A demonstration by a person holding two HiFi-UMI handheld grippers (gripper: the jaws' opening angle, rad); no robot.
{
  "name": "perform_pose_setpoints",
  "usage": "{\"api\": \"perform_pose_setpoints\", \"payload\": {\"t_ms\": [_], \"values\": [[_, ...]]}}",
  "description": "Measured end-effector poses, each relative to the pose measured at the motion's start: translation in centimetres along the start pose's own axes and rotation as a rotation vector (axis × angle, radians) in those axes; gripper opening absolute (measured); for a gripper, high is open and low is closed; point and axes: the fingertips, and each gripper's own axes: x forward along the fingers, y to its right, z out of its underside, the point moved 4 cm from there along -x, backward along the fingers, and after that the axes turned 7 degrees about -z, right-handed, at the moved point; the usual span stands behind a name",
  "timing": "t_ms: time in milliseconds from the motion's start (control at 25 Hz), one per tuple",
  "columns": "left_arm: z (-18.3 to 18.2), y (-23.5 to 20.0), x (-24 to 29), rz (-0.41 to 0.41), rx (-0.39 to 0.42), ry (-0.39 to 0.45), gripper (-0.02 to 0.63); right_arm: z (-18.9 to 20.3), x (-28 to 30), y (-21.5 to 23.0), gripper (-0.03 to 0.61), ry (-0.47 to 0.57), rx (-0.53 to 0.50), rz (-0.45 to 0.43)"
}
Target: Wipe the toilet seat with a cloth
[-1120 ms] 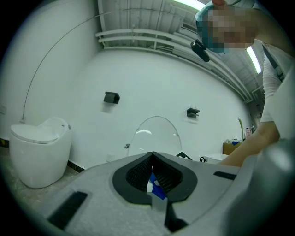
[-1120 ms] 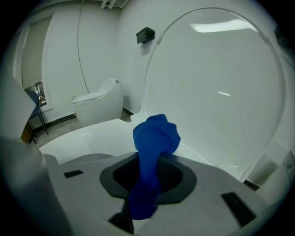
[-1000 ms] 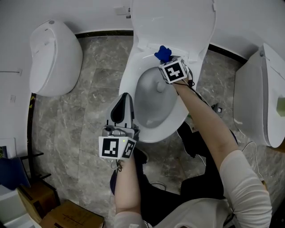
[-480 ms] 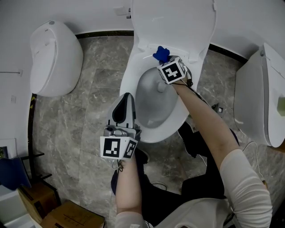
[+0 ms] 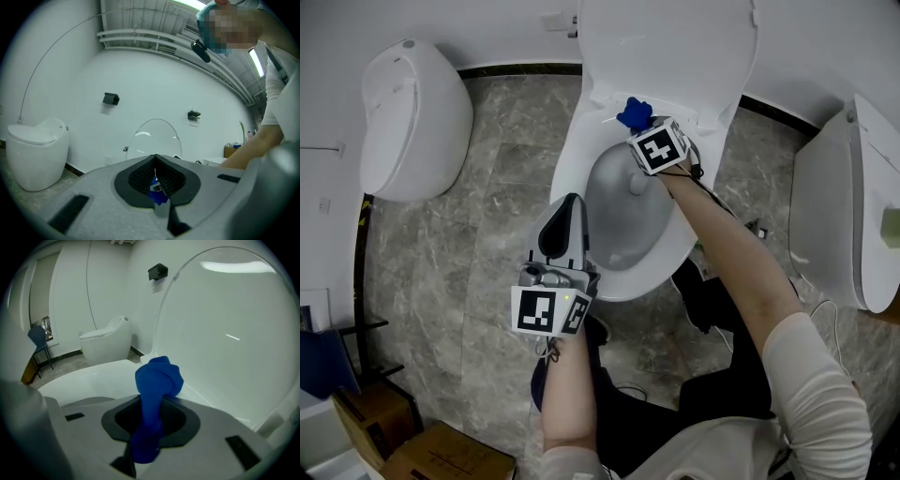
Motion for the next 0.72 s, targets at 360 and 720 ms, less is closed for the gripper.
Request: {"api": "perform_pose_setpoints", "payload": {"t_ms": [360,720], "values": [[-0.1,0.1,-0.1,0.011,-0.019,0.007,0.009,-0.7,0.9,-0.8,0.091,-0.029,-0.014,0.018],[-0.1,0.3,-0.3,0.024,-0.023,0.008,0.009,-1.2,1.5,-1.6,0.091,-0.031,-0.017,0.013]]}}
